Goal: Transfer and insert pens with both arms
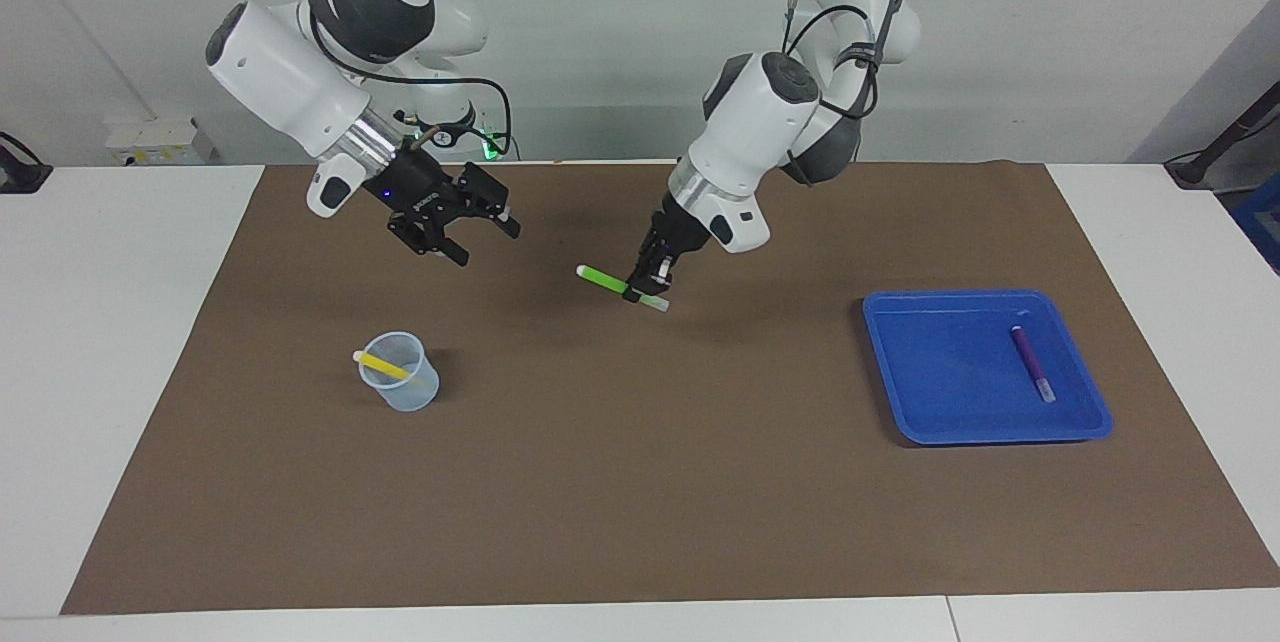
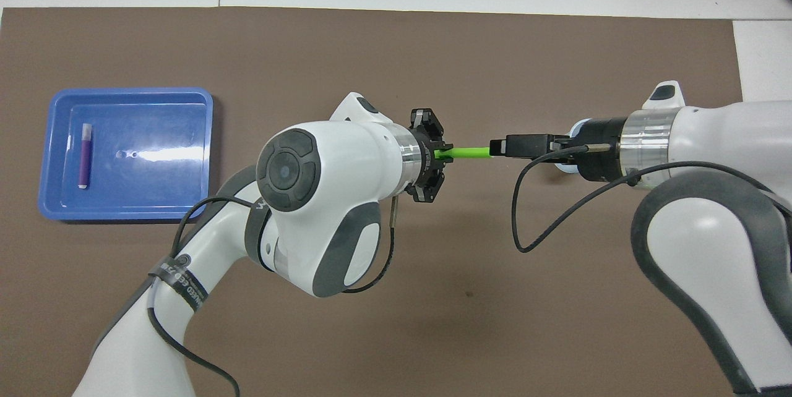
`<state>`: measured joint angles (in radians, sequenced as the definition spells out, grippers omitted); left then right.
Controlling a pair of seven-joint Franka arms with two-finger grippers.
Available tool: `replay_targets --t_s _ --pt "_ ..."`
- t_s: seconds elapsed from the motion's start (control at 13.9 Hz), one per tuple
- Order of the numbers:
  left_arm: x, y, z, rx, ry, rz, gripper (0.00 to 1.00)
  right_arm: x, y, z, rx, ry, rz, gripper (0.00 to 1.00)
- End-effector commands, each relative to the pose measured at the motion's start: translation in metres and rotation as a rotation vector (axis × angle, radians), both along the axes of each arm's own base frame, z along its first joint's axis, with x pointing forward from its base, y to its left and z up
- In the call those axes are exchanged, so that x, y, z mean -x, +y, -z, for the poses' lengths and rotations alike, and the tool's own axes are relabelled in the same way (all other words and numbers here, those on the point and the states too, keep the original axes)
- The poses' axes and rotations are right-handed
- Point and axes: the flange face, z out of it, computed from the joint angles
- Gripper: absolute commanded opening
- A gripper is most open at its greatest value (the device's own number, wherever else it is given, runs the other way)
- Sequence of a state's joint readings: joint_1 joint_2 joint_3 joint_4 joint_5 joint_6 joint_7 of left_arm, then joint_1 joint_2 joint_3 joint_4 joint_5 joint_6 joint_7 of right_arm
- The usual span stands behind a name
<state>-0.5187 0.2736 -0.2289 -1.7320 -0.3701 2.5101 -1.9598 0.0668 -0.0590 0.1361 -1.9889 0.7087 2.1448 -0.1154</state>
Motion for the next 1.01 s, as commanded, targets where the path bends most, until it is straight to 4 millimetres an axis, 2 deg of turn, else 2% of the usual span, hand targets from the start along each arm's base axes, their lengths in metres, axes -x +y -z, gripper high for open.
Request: replay_targets --t_s 0.0,0.43,0.93 --pt "0.013 -0.013 0.003 0.042 0.003 -0.054 0.00 0.004 -0.003 0.005 -0.015 -0.018 -0.003 1.00" --pt "0.017 -0.027 -0.002 0.125 -0.030 -0.115 0.00 0.005 -0.009 0.008 -0.008 -0.021 -0.009 0.97" --pt "0.026 -0.037 -0.002 0.146 -0.037 -0.111 0.00 0.003 -0.016 0.008 -0.004 -0.020 -0.006 0.77"
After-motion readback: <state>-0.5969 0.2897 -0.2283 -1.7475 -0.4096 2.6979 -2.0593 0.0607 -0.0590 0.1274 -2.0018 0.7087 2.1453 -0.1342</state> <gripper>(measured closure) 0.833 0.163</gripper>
